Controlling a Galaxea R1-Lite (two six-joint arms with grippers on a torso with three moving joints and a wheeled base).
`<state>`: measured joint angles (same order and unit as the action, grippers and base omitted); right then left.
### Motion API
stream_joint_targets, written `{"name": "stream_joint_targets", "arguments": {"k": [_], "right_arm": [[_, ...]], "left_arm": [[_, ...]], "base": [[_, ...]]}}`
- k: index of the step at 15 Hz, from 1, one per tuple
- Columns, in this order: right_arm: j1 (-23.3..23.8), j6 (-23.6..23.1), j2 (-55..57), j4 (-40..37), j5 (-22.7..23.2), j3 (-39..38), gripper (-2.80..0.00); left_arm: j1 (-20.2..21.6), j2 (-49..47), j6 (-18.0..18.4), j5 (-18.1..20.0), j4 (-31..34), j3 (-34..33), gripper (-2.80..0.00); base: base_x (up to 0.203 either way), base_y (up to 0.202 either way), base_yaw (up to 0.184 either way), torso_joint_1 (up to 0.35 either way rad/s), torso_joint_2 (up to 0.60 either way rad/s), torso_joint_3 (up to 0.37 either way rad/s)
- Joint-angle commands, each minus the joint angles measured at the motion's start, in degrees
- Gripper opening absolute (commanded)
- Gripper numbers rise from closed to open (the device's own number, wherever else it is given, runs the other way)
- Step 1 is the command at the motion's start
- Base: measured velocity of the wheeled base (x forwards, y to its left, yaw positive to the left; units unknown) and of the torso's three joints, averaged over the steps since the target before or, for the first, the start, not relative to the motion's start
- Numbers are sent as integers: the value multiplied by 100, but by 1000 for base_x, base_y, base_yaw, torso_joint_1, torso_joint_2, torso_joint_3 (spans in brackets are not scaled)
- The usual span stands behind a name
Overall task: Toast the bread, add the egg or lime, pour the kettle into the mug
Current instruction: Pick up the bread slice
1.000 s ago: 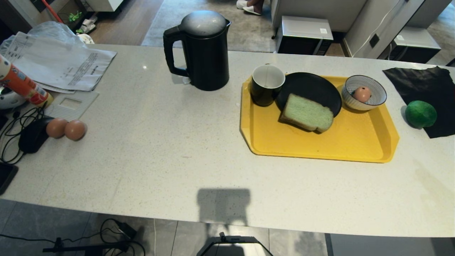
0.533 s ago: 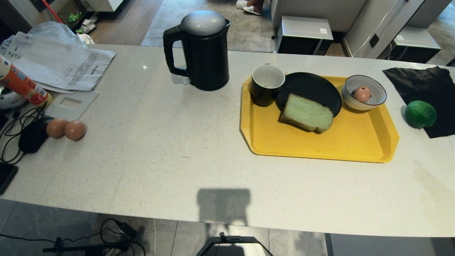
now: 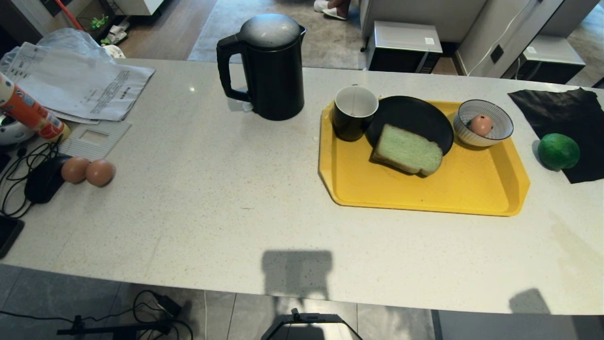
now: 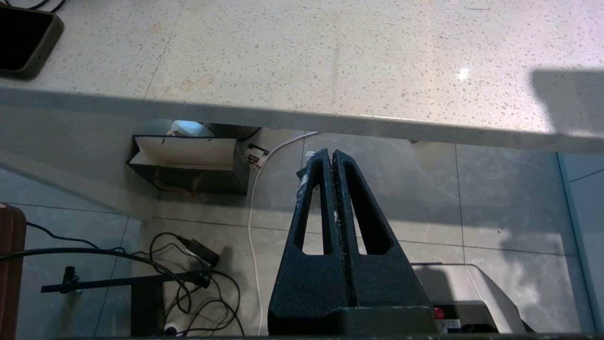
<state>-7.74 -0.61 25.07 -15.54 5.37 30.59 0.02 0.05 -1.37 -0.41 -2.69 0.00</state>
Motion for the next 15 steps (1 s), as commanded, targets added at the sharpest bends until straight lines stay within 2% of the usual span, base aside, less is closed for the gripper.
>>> {"name": "stream_joint_targets", "arguments": {"k": [1, 3, 5, 6, 9, 10, 13, 15], "right_arm": [[-457, 205, 1312, -511, 25, 966, -280], [-810, 571, 2033, -937, 2, 1450, -280], [-1115, 1160, 2845, -1023, -197, 1709, -280], [-1197, 1542, 3190, -1026, -262, 1834, -280], [-1299, 3174, 4073, -1095, -311, 2633, -280], [-1337, 3509, 4194, -1219, -219, 2784, -280], [-1349, 3579, 4458, -1477, 110, 2877, -280], [-1535, 3962, 4788, -1467, 193, 3071, -280]], "left_arm": [[6, 4, -4, -2, -4, -97, -280], [0, 4, -4, -2, -4, -97, -280], [2, 4, -4, -2, -4, -97, -280], [0, 4, -4, -2, -4, -97, -280], [5, 4, -4, -2, -4, -97, -280], [4, 4, -4, -2, -4, -97, -280], [6, 4, -4, -2, -4, -97, -280], [-2, 4, -4, -2, -4, -97, -280]], "base": [[0, 0, 0, 0, 0, 0], [0, 0, 0, 0, 0, 0], [0, 0, 0, 0, 0, 0], [0, 0, 0, 0, 0, 0], [0, 0, 0, 0, 0, 0], [0, 0, 0, 0, 0, 0], [0, 0, 0, 0, 0, 0], [0, 0, 0, 0, 0, 0]]}}
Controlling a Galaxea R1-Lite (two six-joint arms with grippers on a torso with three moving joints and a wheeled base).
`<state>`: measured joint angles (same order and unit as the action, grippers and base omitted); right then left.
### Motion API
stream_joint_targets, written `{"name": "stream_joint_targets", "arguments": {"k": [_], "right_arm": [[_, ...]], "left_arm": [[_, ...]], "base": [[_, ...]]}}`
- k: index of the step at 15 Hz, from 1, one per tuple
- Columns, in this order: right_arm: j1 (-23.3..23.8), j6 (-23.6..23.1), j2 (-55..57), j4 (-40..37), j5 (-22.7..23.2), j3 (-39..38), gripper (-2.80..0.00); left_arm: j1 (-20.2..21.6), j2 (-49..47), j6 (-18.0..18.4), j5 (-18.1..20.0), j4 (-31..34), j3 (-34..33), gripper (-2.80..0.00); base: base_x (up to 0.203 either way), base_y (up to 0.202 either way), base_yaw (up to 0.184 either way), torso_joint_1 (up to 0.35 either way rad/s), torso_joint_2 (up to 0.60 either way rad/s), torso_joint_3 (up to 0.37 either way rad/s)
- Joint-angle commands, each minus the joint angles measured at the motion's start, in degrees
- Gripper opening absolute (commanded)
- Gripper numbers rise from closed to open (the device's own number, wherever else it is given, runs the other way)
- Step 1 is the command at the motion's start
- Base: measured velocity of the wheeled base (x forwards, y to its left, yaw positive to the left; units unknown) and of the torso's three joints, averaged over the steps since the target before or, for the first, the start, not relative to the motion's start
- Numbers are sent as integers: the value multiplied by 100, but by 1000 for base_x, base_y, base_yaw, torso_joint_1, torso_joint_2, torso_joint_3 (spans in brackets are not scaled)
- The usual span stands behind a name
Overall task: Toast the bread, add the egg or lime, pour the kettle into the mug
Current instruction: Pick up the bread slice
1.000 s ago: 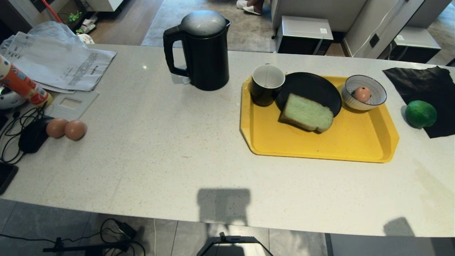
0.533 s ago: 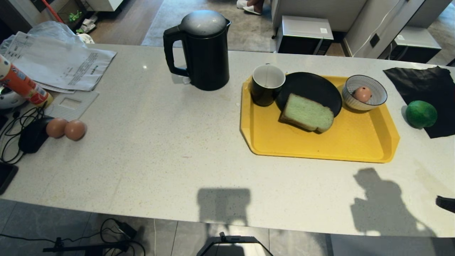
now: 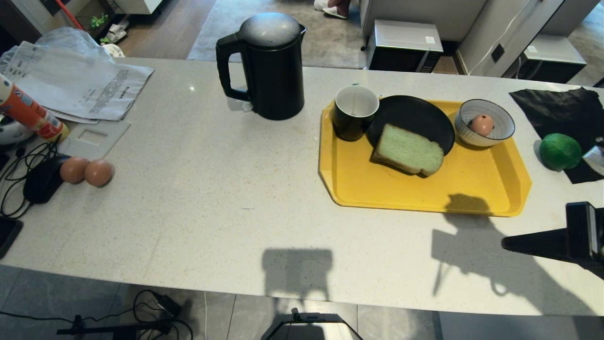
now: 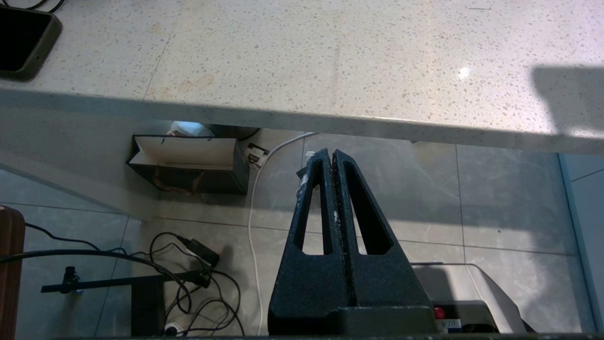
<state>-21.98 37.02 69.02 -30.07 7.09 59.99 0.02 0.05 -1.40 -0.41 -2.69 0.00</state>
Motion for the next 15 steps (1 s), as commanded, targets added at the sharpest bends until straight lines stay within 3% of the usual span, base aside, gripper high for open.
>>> {"name": "stream_joint_targets", "arguments": {"k": [1, 4, 7, 12, 15], "right_arm": [[-136, 328, 588, 58, 38, 216, -280], [-158, 446, 1103, 905, 289, 211, -280], [-149, 859, 1285, 1141, 548, 426, -280], [-110, 222, 725, 1137, 384, -213, -280], [-106, 4, 539, 994, 111, -144, -280]], "left_arm": [[-2, 4, 0, -2, -3, -97, -280], [2, 4, 0, -2, -3, -97, -280], [-1, 4, 0, -2, -3, -97, -280], [-2, 4, 0, -2, -3, -97, -280], [6, 4, 0, -2, -3, -97, -280]], "base": [[0, 0, 0, 0, 0, 0], [0, 0, 0, 0, 0, 0], [0, 0, 0, 0, 0, 0], [0, 0, 0, 0, 0, 0], [0, 0, 0, 0, 0, 0]]}}
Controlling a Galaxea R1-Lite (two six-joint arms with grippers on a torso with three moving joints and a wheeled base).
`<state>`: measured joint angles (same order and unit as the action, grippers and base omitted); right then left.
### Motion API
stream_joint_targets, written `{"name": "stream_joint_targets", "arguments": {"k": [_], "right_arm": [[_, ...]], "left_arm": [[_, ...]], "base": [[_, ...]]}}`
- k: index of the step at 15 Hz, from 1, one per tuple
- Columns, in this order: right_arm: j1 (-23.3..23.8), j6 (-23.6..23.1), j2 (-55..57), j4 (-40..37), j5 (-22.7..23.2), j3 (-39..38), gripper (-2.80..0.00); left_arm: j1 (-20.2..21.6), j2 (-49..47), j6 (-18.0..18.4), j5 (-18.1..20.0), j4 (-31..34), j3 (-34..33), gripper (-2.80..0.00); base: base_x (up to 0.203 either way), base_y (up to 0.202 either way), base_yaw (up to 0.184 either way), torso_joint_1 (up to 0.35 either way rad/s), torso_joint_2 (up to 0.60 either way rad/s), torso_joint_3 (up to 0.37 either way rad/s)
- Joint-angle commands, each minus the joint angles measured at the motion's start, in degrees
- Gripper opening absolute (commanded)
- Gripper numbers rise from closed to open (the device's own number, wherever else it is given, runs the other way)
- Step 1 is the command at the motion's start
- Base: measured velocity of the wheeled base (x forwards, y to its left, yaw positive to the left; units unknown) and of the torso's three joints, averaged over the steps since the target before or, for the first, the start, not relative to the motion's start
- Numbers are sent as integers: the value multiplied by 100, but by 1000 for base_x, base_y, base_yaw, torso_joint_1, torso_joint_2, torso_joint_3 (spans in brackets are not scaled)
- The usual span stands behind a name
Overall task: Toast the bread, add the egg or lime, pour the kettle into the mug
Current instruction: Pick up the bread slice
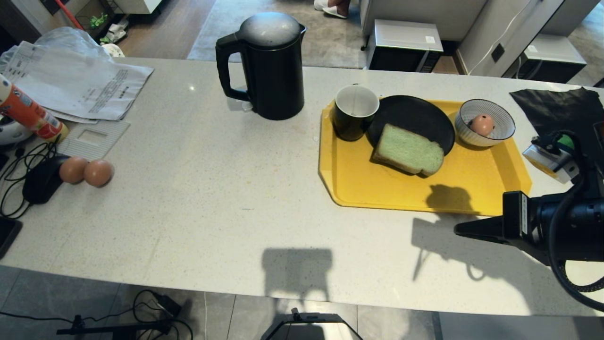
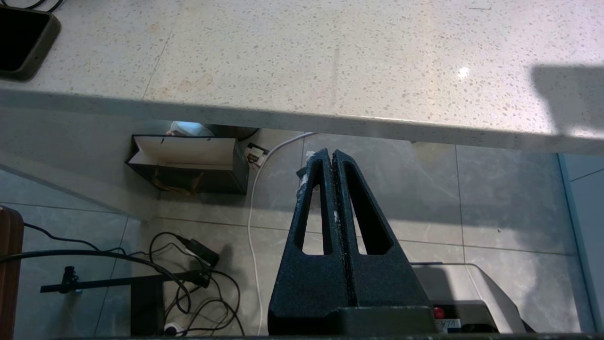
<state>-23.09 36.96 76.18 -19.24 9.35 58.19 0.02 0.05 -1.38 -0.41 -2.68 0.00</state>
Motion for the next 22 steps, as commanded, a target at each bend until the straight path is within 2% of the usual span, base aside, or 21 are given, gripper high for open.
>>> {"name": "stream_joint_targets", "arguments": {"k": [1, 3, 5, 12, 15, 17, 19, 22], "right_arm": [[6, -3, -177, -286, -431, 106, -280], [5, -250, -148, -886, -1107, 340, -280], [23, -450, -195, -1134, -1462, 299, -280], [65, -399, -254, -945, -1448, -4, -280], [70, -534, -383, 130, -1398, -823, -280], [68, -931, -461, 978, -1161, -1256, -280], [68, -1024, -501, 1198, -843, -1312, -280], [68, -1003, -447, 1212, -823, -1182, -280]], "left_arm": [[6, 4, -3, -2, -4, -97, -280], [-2, 4, -3, -2, -4, -97, -280], [-2, 4, -3, -2, -4, -97, -280], [4, 4, -3, -2, -4, -97, -280], [6, 4, -3, -2, -4, -97, -280], [6, 4, -3, -2, -4, -97, -280], [-2, 4, -3, -2, -4, -97, -280], [4, 4, -3, -2, -4, -97, -280]], "base": [[0, 0, 0, 0, 0, 0], [0, 0, 0, 0, 0, 0], [0, 0, 0, 0, 0, 0], [0, 0, 0, 0, 0, 0], [0, 0, 0, 0, 0, 0], [0, 0, 0, 0, 0, 0], [0, 0, 0, 0, 0, 0], [0, 0, 0, 0, 0, 0]]}}
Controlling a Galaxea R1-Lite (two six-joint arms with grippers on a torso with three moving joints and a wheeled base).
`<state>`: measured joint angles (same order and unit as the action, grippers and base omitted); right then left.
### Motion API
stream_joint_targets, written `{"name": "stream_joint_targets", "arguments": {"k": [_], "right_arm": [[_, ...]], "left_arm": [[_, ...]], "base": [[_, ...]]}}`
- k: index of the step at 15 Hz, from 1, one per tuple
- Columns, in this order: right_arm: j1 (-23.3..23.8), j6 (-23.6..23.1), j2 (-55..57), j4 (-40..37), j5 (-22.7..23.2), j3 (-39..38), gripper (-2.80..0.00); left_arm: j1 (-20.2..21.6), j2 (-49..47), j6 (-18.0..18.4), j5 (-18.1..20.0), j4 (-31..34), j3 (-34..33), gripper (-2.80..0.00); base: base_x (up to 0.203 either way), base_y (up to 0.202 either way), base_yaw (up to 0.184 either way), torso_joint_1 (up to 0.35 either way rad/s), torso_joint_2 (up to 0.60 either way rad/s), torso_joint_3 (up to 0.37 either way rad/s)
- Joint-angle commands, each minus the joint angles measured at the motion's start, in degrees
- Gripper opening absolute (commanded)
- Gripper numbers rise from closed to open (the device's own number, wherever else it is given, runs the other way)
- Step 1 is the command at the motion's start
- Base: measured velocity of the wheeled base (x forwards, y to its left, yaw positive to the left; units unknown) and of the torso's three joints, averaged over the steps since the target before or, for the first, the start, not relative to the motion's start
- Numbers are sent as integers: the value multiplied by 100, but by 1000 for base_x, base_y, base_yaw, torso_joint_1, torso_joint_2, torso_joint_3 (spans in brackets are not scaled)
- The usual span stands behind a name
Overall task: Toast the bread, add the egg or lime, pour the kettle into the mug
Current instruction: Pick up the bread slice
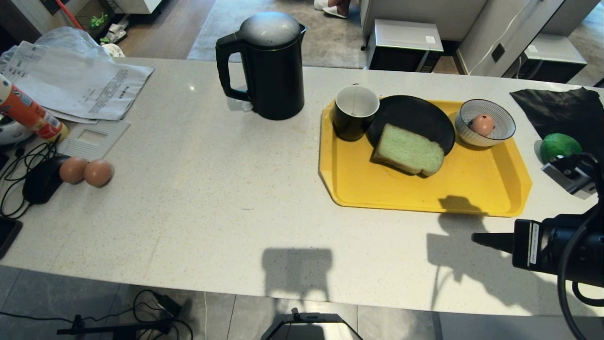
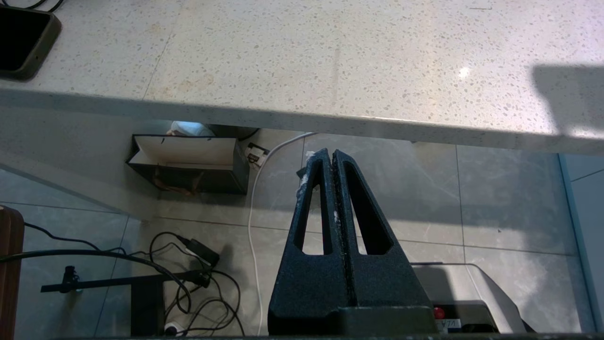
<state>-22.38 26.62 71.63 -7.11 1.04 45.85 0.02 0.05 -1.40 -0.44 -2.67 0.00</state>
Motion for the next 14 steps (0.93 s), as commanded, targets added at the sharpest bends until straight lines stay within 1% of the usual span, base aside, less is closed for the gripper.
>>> {"name": "stream_joint_targets", "arguments": {"k": [1, 3, 5, 8, 14], "right_arm": [[-3, 54, 9, 8, 19, 70, -280], [-3, 135, 33, 8, 11, 194, -280], [-3, 334, 124, 8, 11, 348, -280], [-3, 370, 210, 24, 26, 389, -280], [6, 515, 641, 681, 1, 529, -280]], "left_arm": [[6, 4, 0, 0, -5, -97, -280], [6, 4, -9, 0, -5, -97, -280], [6, 4, 0, 0, -5, -97, -280], [4, 4, -9, 0, -5, -97, -280], [4, 4, -9, 0, -5, -97, -280]], "base": [[0, 0, 0, 0, 0, 0], [0, 0, 0, 0, 0, 0], [0, 0, 0, 0, 0, 0], [0, 0, 0, 0, 2, 11], [0, 0, 0, 2, 5, 172]]}}
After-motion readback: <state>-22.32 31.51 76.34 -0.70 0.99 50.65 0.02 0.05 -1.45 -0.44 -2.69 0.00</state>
